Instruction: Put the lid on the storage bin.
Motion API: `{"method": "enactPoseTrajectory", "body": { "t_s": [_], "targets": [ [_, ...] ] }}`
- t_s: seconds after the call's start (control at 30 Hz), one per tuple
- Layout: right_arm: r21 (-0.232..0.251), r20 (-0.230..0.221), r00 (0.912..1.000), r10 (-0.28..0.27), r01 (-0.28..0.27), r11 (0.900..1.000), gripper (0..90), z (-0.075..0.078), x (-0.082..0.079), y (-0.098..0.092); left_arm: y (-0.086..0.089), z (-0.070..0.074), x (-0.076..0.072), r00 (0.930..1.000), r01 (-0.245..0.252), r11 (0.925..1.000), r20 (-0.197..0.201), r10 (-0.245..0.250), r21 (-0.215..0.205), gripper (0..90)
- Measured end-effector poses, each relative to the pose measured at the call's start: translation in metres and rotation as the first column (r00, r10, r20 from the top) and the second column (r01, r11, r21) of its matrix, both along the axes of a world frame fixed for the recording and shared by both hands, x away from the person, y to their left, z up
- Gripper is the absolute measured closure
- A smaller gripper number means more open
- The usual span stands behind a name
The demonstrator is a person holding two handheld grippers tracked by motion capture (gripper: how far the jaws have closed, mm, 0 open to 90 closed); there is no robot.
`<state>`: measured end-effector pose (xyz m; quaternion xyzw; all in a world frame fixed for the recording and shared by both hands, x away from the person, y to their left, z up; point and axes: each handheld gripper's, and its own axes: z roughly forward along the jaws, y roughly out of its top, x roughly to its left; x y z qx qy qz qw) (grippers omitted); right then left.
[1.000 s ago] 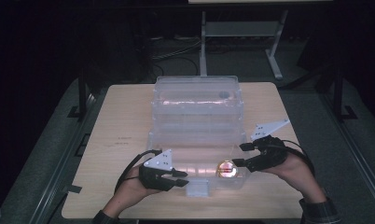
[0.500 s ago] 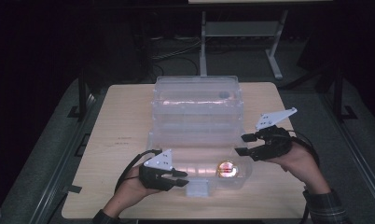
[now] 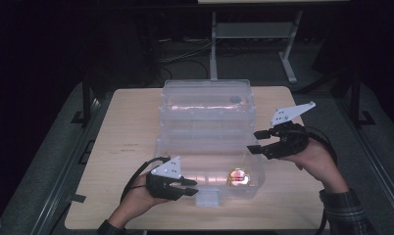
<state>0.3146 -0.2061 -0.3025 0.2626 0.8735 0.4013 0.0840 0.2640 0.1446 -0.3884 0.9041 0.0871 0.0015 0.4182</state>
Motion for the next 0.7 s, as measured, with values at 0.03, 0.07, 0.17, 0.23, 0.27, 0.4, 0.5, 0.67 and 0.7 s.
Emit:
{"method": "enactPoseTrajectory", "body": {
  "t_s": [0.03,0.07,0.17,0.23,0.27,0.4,0.5,0.67,0.7],
  "targets": [
    [0.001,0.002,1.0000,0.004,-0.004,1.000,43.8,0.003,0.003,0.001,0.000,0.000,0.000,1.0000,-0.001,1.0000,-0.001,0.001,0.001,71.8],
    [0.000,0.006,1.0000,0.003,-0.003,1.000,43.8,0.004,0.004,0.001,0.000,0.000,0.000,1.0000,0.000,1.0000,-0.002,0.000,0.002,71.8],
    [0.000,0.012,0.9999,-0.002,0.002,1.000,43.7,0.008,0.009,0.002,0.000,0.000,0.001,1.0000,0.000,1.0000,-0.007,0.000,0.002,71.9],
    [-0.001,0.014,0.9999,-0.003,0.003,1.000,43.4,0.011,0.012,0.003,0.000,0.000,0.001,1.0000,0.001,1.0000,-0.007,-0.001,0.002,71.9],
    [-0.002,0.019,0.9998,-0.003,0.003,1.000,43.1,0.012,0.013,0.003,0.000,0.000,0.001,1.0000,0.002,1.0000,-0.006,-0.002,0.002,71.9],
    [-0.002,0.029,0.9996,-0.007,0.007,1.000,43.0,0.018,0.019,0.006,0.000,0.000,0.001,1.0000,0.003,1.0000,-0.006,-0.003,0.003,71.9],
    [-0.009,0.040,0.9992,0.000,0.000,1.000,43.0,0.023,0.024,0.010,0.000,0.000,0.001,0.9999,-0.004,1.0000,-0.013,0.004,-0.005,71.9],
    [-0.020,0.048,0.9988,0.004,-0.003,1.000,43.0,0.029,0.033,0.016,0.000,0.000,0.001,0.9999,-0.002,1.0000,-0.016,0.002,0.000,71.9],
    [-0.016,0.050,0.9987,0.009,-0.008,1.000,43.2,0.030,0.035,0.017,0.000,0.000,0.001,0.9999,-0.002,1.0000,-0.016,0.002,0.000,72.0]
  ]
}}
